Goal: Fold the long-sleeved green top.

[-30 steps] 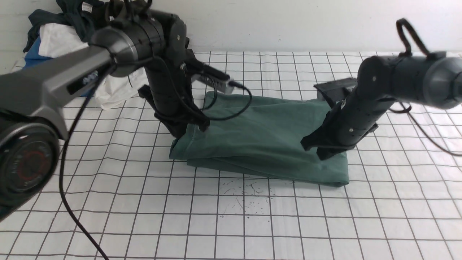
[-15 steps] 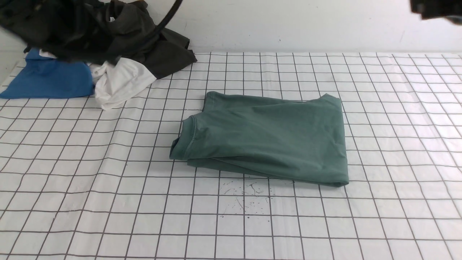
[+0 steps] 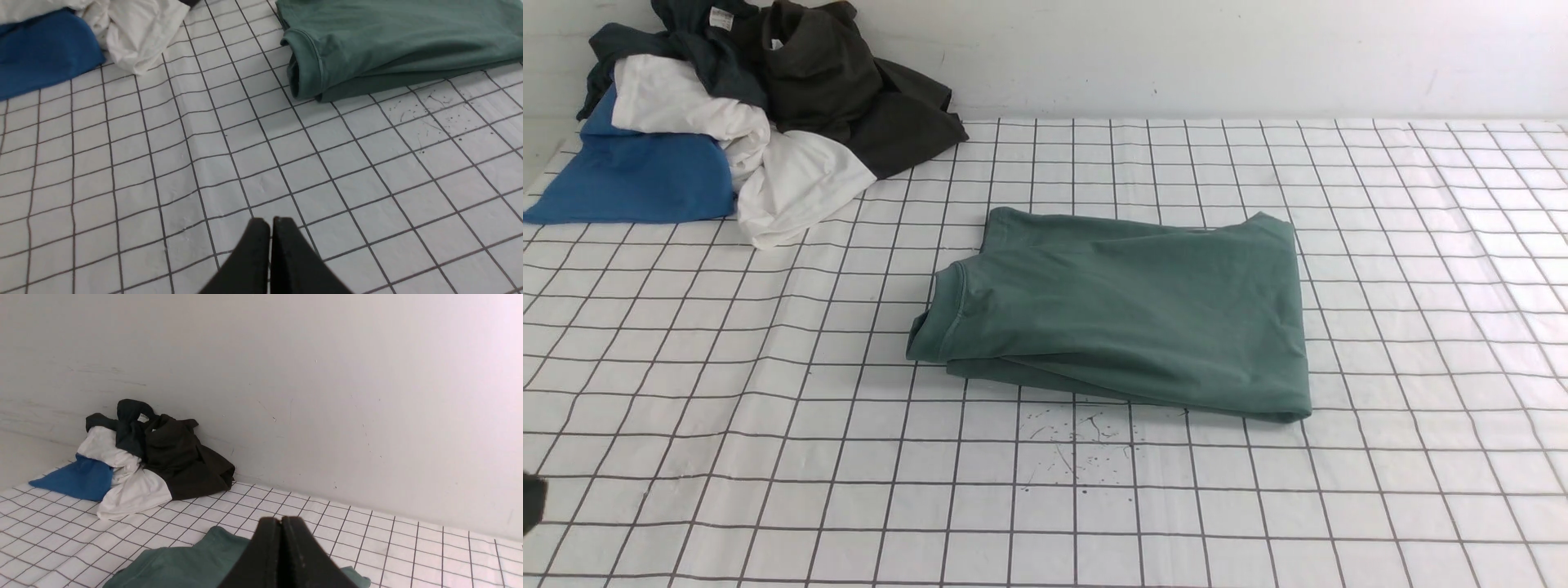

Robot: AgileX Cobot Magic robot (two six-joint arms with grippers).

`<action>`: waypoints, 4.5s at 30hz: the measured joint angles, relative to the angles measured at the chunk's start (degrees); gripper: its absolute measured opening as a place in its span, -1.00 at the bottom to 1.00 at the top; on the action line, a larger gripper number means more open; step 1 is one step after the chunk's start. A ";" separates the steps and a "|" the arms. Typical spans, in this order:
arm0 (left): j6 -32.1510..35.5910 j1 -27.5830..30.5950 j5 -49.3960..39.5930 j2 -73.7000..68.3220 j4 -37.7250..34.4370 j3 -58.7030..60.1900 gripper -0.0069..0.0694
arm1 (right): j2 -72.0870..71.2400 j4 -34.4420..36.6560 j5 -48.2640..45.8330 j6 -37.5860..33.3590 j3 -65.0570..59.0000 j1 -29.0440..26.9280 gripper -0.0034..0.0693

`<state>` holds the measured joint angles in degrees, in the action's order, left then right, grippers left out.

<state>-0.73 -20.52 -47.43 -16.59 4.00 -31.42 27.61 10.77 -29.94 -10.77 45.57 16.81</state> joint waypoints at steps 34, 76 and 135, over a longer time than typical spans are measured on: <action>-0.05 0.00 1.03 16.36 3.45 4.04 -0.84 | -0.78 2.82 -2.13 0.00 -2.09 0.00 -0.95; -0.05 0.00 1.04 16.38 3.52 4.04 -0.84 | -28.19 -12.64 9.78 16.01 -47.03 -21.64 -0.95; 2.88 22.66 27.41 17.18 -4.56 32.95 -0.84 | -28.19 -12.06 9.46 16.01 -46.97 -21.64 -0.95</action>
<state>2.14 2.14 -20.03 0.58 -0.57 1.53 -0.59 -1.29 -20.48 5.24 -1.40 -4.83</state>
